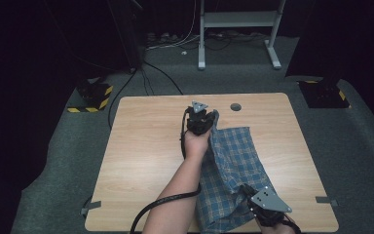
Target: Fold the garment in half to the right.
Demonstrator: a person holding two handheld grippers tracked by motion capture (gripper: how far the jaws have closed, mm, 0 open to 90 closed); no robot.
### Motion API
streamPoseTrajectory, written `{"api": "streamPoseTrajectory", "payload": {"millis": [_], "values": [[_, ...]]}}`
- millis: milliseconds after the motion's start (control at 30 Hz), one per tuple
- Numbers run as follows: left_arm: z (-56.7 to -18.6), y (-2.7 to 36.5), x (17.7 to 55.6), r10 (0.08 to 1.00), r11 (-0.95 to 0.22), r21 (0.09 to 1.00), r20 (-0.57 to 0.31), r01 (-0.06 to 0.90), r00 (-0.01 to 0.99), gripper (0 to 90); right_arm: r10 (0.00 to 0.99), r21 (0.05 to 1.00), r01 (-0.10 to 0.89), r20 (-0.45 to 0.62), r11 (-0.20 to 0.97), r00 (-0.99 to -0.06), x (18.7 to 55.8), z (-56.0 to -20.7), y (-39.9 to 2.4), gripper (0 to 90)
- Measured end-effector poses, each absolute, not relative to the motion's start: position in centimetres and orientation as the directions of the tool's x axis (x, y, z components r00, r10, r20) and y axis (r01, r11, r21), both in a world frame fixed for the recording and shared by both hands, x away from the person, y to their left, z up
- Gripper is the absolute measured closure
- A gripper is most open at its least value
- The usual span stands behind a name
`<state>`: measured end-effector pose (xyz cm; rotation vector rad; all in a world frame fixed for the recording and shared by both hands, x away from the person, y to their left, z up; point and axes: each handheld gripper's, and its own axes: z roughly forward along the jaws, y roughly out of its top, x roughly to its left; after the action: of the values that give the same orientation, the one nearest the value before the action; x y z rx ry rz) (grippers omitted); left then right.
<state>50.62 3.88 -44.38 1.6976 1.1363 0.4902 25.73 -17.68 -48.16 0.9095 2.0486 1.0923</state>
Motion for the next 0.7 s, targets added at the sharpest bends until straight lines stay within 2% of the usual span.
{"api": "streamPoseTrajectory", "payload": {"millis": [700], "values": [[-49.3, 0.3, 51.4, 0.835, -0.064, 0.843, -0.248, 0.535, 0.491, 83.5, 0.821, 0.826, 0.378, -0.167, 0.419, -0.546, 25.3, -52.2, -19.7, 85.8]]}}
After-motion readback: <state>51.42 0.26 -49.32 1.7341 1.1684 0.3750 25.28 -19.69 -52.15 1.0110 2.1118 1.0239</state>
